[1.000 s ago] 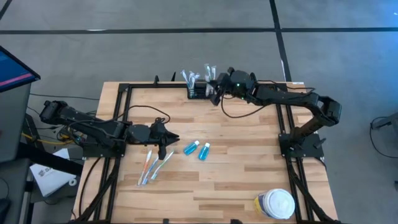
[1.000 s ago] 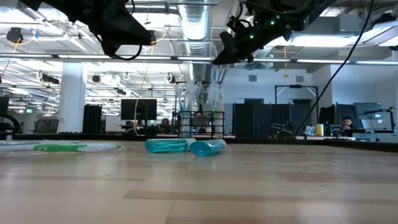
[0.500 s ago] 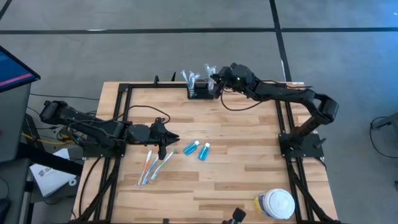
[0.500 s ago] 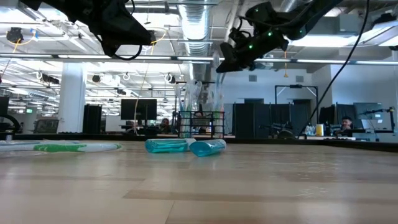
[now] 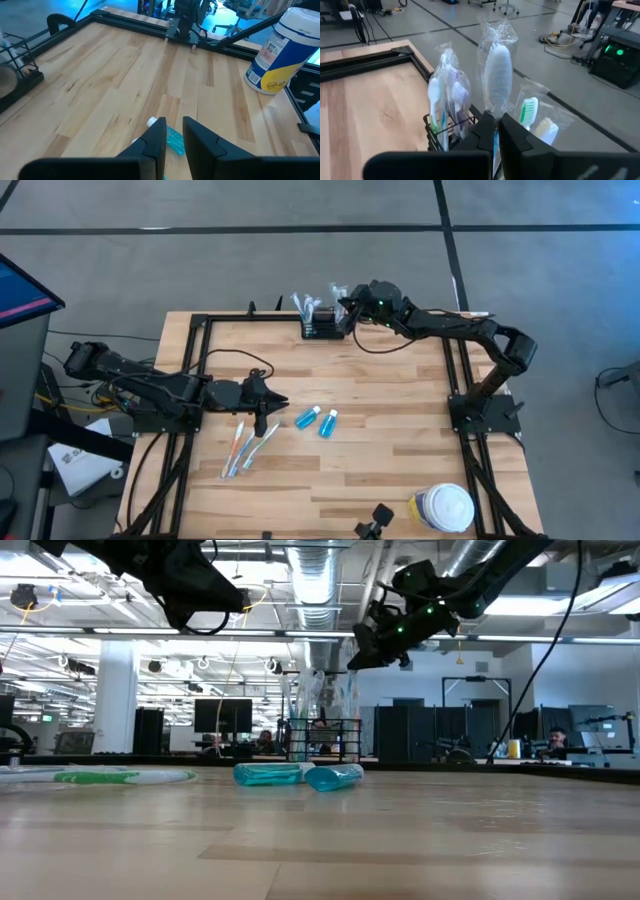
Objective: Pick & Place toothbrushing station
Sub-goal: Put the right blue toothbrush into the black wire organizer
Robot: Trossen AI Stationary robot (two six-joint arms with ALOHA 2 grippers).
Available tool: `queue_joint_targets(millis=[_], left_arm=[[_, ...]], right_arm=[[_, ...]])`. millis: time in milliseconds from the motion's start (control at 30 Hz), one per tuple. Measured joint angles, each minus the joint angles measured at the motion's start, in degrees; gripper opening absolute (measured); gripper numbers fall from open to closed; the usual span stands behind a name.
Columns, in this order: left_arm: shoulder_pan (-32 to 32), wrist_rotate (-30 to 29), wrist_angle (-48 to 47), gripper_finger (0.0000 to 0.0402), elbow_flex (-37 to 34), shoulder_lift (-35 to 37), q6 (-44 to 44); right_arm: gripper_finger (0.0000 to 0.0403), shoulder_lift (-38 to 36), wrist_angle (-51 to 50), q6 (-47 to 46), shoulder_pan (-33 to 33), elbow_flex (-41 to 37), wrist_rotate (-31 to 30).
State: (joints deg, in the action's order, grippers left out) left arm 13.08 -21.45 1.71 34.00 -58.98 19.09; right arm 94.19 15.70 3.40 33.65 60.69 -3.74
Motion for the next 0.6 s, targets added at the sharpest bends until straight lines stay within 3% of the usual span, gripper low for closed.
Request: queue_joint_targets(millis=[300,600], left_arm=[[0.0,0.0,0.2,0.0058,0.0,0.0,0.0],[0.0,0.1,0.6,0.0058,0.0,0.0,0.2]], right_arm=[[0.0,0.4,-0.2,-0.4,0.3,0.0,0.8],[0.0,7.1,1.7,-0.5,0.2,0.0,0.9]])
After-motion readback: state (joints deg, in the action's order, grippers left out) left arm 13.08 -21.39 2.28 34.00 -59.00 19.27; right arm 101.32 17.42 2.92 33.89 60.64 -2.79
